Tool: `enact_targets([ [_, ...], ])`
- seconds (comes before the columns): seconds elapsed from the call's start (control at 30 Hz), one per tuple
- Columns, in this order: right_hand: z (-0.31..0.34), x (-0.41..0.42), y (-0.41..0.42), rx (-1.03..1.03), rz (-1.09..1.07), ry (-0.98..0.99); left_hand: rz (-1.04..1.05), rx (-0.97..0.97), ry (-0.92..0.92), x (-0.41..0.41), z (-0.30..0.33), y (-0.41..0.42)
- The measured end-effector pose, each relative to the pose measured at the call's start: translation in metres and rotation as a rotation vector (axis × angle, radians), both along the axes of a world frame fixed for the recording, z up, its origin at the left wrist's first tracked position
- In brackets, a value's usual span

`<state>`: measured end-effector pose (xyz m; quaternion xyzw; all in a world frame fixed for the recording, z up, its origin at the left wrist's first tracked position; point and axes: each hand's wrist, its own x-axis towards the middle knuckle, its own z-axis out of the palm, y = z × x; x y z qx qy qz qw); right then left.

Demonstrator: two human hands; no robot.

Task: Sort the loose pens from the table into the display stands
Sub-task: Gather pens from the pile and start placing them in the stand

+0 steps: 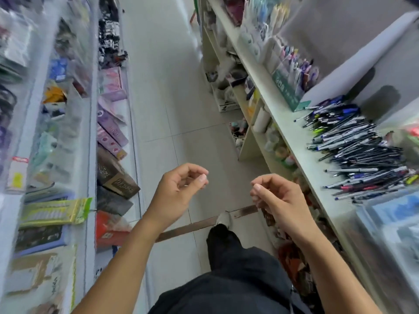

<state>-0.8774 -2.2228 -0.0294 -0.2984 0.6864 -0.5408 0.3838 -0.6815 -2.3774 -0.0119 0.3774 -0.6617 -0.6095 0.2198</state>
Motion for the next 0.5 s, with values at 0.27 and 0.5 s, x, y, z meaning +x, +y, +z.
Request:
enact_targets([
  [0.27,0.006,-0.118,-0.106,-0.007,-0.136,-0.005,-0.112,0.031,-0.029,-0.123,0.009,-0.118],
  [0.5,0.009,-0.180,-0.158,-0.016,-0.346,-0.047,-0.299,0.057,-0.038,-0.221,0.006,-0.193],
])
